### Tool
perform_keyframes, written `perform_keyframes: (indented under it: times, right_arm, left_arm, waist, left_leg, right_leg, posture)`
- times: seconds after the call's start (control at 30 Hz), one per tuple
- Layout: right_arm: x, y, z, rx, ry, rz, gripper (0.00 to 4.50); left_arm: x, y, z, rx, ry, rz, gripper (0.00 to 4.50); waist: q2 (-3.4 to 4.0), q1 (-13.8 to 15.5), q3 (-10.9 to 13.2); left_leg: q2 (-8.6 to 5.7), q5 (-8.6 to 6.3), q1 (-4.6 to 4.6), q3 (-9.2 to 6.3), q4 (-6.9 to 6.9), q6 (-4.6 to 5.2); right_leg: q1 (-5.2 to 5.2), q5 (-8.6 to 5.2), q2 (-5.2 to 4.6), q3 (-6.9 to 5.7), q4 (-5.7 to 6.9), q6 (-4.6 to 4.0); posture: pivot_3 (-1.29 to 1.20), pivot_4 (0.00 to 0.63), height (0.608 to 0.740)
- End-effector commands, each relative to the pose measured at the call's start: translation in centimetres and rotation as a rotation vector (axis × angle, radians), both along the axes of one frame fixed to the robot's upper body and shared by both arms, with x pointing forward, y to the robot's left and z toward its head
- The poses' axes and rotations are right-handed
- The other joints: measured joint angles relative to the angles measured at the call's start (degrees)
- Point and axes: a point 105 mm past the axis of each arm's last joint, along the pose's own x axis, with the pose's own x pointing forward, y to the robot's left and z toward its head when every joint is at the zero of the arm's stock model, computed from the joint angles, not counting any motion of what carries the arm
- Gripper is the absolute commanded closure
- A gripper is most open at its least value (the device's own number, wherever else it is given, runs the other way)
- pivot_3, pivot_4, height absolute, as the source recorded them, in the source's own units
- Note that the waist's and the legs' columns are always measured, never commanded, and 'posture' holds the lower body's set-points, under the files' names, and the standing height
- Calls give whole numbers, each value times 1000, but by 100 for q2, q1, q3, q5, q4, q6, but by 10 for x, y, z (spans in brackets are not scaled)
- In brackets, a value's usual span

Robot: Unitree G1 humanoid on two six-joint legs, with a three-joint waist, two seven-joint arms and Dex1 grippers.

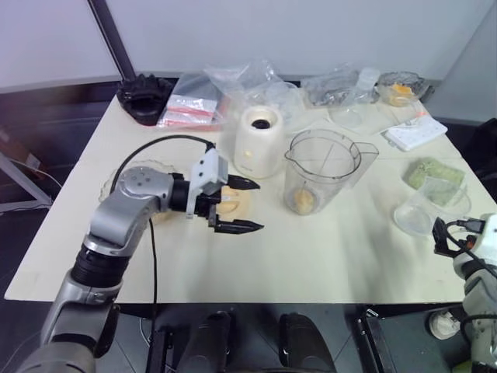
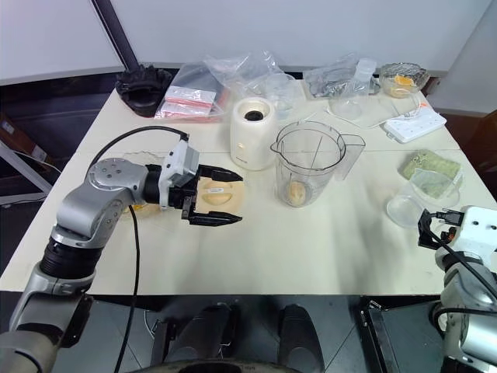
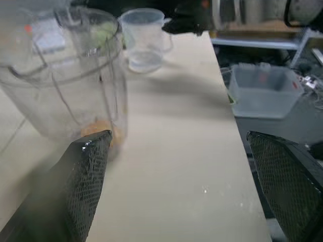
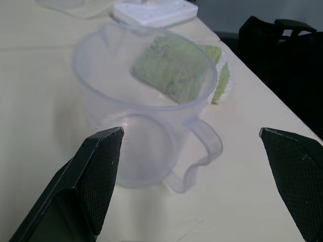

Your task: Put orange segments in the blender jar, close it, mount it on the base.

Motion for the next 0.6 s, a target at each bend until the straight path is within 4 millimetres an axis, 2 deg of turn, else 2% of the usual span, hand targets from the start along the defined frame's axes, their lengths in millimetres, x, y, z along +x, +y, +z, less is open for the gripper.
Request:
perform_keyframes:
  times: [0.03,0.33,0.6]
  right_arm:
    - [-3,-12,4,-20,5,-37,0]
    - [-8,-22,-7,-2,9,-88,0]
    - [4,-31,-16,-10,-5,-135,0]
  left_arm:
    - [-4,-2,9,-15,-44,-3,50]
    - [-7,-7,6,-23,-30,-6,50]
    - [-6,-10,8,-25,-34,-10,50]
  waist:
    - [-1,5,0]
    - [0,1,0]
    - [0,-4,0]
  left_leg:
    - [0,0,0,0,0,0]
    - [0,0,0,0,1,0]
    - [1,0,1,1,1,0]
  right_leg:
    - [0,0,0,0,0,0]
    - [1,-1,-1,0,0,1]
    - [1,-13,-1,0,0,20]
  posture:
    - [0,150,740]
    - [0,150,740]
    - [0,150,740]
